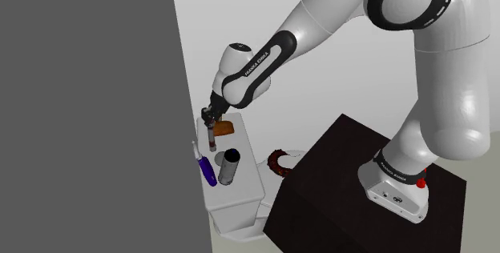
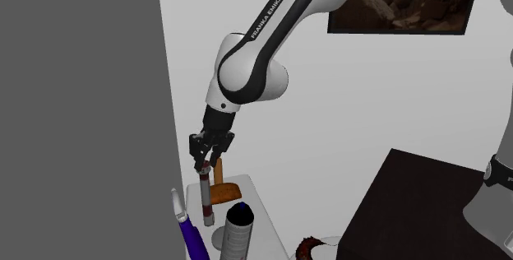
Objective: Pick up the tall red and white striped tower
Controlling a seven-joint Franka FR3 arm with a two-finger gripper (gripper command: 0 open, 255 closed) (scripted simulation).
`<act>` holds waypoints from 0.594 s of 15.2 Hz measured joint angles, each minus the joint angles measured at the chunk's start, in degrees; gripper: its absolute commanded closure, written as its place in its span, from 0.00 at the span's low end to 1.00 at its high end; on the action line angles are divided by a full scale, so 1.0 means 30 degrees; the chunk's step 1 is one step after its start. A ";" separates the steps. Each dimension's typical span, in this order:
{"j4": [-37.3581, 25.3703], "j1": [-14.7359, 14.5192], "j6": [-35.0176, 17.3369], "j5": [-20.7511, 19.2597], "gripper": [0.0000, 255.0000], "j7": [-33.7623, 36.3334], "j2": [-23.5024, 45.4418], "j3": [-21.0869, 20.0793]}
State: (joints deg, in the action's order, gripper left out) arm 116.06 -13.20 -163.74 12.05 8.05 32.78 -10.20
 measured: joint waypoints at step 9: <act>0.0192 -0.0038 0.1688 -0.0087 1.00 0.0390 -0.1902 0.0109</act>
State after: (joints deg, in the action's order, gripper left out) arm 116.64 -13.32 -158.68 11.79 9.22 27.07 -9.88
